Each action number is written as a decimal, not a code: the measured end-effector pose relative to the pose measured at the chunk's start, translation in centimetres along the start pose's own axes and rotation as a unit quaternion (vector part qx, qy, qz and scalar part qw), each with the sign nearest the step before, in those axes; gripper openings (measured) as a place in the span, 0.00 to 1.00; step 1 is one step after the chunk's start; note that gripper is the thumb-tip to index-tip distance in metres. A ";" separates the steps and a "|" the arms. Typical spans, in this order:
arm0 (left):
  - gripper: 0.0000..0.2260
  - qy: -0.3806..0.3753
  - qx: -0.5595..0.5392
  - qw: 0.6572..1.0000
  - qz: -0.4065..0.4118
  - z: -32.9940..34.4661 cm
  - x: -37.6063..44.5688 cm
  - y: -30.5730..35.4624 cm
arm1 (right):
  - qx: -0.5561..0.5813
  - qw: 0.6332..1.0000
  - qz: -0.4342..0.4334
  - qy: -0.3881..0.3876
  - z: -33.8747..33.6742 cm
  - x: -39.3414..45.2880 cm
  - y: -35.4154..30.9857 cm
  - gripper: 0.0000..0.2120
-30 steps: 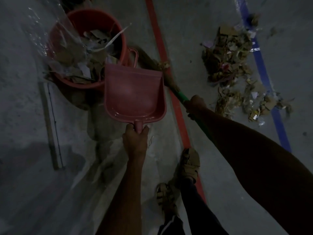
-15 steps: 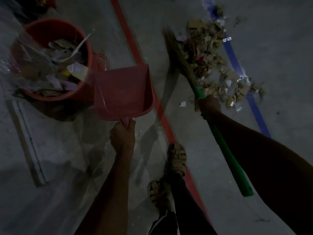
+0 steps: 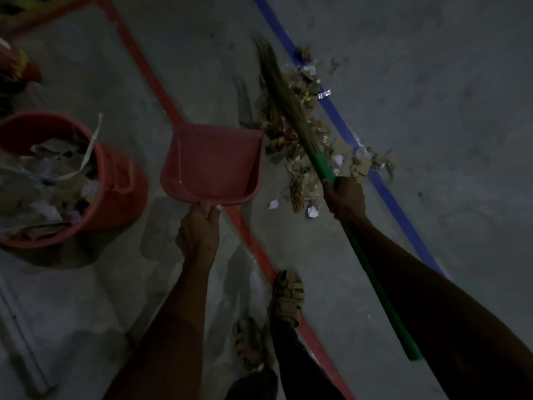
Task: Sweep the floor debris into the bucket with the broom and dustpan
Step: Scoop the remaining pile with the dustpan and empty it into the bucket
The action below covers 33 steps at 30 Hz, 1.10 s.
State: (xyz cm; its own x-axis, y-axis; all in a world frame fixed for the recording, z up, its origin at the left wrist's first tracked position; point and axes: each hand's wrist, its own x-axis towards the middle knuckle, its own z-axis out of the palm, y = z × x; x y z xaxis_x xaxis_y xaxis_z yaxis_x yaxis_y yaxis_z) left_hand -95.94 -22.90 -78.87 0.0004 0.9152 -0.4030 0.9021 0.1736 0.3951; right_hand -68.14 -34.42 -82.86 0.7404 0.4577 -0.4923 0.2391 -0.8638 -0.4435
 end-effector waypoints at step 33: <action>0.21 -0.140 0.110 0.984 0.009 18.6 10.5 2.8 | -0.031 0.996 -0.031 0.079 5.2 25.9 4.7 0.17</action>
State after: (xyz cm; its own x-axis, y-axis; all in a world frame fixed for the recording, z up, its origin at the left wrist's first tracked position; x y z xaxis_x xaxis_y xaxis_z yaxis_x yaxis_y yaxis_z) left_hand -85.42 -19.54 -97.34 0.1087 0.7761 -0.6212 0.9724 0.0469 0.2287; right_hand -51.14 -25.57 -101.59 0.8111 0.4761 -0.3397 0.3223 -0.8485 -0.4198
